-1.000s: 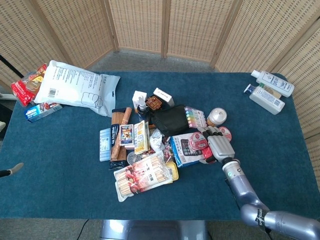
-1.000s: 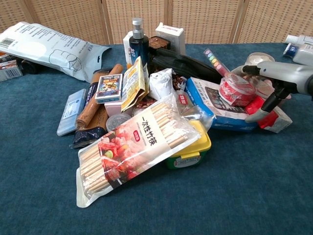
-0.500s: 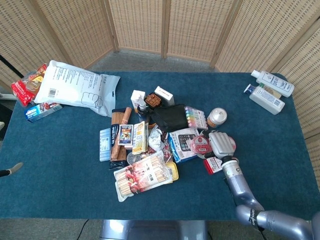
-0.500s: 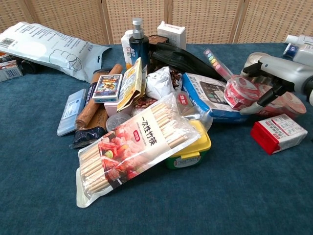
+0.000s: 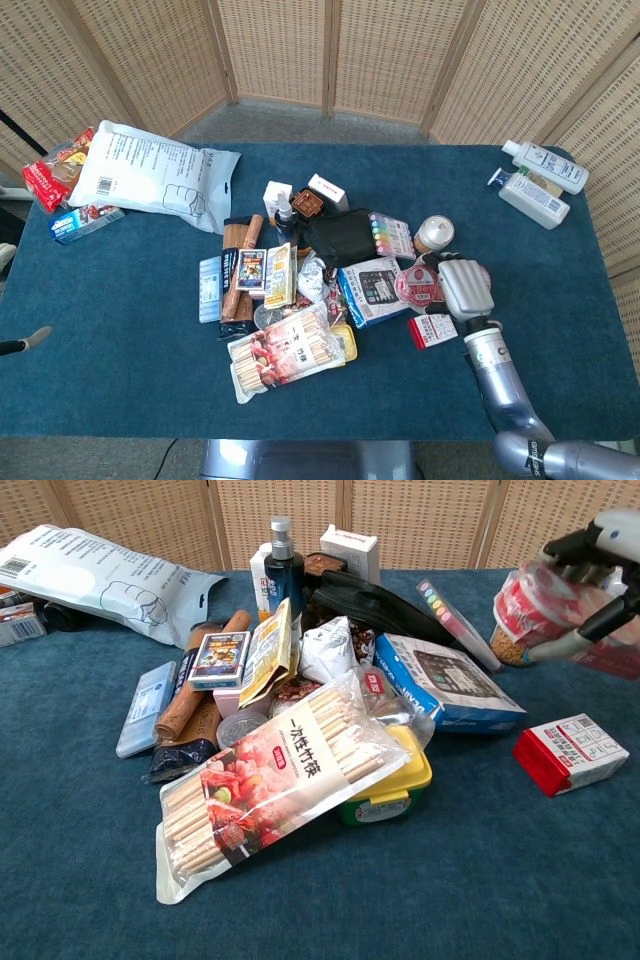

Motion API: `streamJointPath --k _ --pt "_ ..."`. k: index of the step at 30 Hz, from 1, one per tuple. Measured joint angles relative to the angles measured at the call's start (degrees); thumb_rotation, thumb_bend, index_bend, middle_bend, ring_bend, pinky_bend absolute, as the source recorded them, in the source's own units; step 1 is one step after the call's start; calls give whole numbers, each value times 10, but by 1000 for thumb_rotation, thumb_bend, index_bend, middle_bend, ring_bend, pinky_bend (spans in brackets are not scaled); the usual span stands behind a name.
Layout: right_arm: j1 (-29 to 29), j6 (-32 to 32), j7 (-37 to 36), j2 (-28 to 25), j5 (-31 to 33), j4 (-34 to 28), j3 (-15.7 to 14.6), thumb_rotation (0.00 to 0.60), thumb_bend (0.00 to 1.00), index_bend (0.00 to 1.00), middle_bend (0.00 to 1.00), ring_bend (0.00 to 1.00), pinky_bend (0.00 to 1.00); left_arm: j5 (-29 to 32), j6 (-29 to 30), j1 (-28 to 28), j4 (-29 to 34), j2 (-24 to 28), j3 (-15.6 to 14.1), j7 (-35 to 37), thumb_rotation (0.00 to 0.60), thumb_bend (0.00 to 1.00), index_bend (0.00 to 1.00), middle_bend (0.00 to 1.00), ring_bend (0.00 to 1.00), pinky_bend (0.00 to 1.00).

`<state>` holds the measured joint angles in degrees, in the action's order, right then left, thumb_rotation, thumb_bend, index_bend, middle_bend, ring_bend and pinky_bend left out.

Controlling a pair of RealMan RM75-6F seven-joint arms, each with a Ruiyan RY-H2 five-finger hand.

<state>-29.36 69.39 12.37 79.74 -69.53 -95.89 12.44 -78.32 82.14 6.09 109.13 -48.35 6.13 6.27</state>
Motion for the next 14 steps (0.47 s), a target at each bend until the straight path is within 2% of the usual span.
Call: streamJointPath --k 9,14 --pt "8 49 91 -113 -17 -181 38 600 0 586 952 967 934 -5 -3 0 -1 3 -2 11 600 46 0 0 0 0" --pt "8 68 135 -151 -16 -237 54 600 0 584 952 967 933 -7 -6 2 -1 2 -3 11 600 45 0 0 0 0"
